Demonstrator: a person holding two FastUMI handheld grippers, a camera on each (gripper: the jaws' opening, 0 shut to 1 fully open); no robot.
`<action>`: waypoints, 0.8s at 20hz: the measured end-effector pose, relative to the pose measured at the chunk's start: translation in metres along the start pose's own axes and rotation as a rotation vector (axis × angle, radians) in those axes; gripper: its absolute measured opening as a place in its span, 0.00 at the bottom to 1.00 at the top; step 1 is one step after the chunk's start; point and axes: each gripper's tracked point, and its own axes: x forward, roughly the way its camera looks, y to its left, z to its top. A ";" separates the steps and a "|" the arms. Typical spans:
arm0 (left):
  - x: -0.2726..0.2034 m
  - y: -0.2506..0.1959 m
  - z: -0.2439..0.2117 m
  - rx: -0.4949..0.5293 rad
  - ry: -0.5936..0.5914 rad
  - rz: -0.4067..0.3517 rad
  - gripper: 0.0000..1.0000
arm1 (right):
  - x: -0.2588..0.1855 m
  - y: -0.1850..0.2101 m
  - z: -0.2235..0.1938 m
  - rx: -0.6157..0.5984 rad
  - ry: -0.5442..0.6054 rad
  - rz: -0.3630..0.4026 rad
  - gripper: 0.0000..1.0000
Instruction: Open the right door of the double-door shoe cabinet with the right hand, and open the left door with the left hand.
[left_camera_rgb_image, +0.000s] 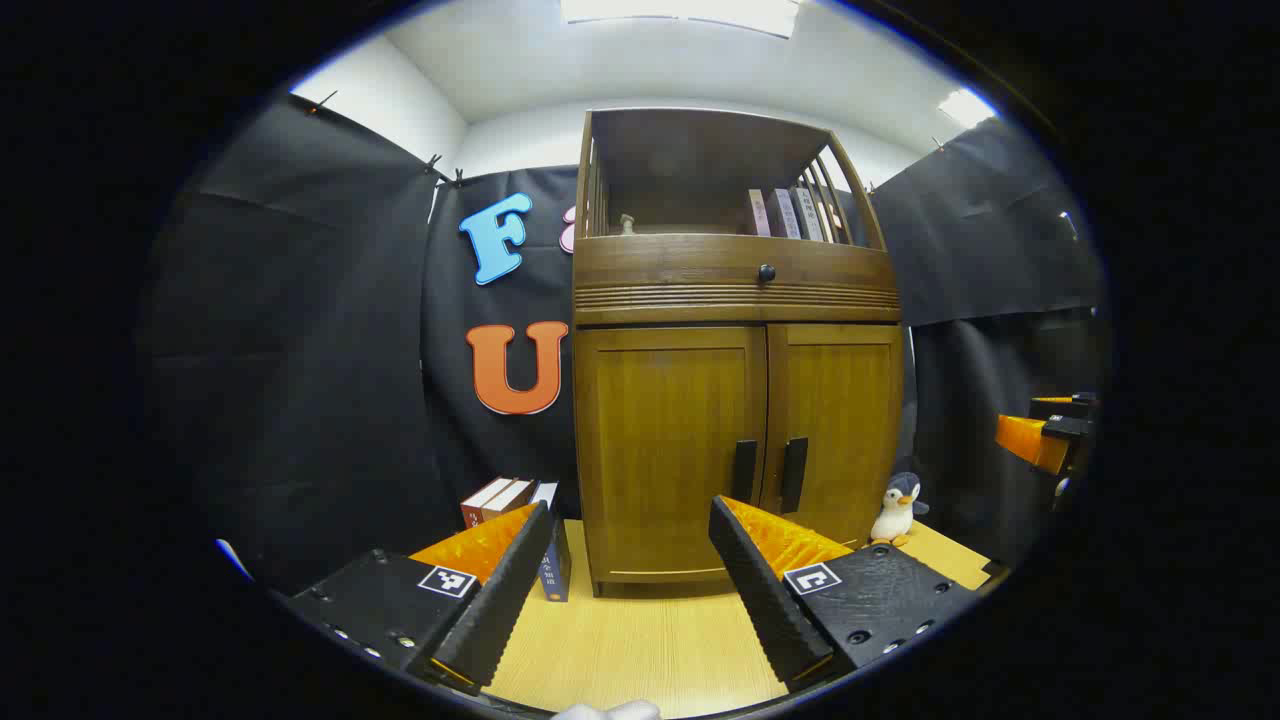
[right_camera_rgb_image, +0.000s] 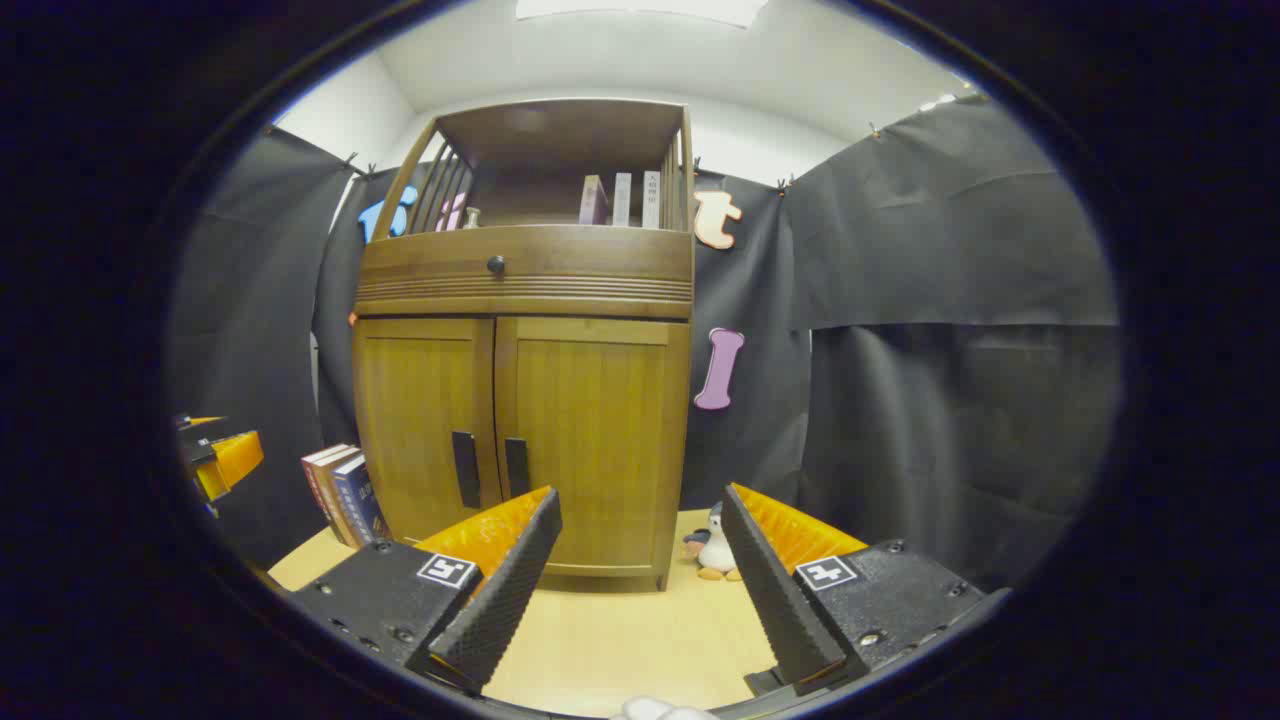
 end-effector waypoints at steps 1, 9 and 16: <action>0.000 0.000 0.000 0.001 0.002 0.000 0.96 | 0.000 -0.001 0.000 0.000 0.002 -0.003 1.00; 0.000 0.002 -0.002 0.012 0.014 0.007 0.96 | 0.006 0.002 -0.003 0.001 0.002 0.004 1.00; -0.005 0.001 0.003 0.023 0.003 0.012 0.96 | 0.015 0.008 -0.013 -0.009 0.007 0.025 1.00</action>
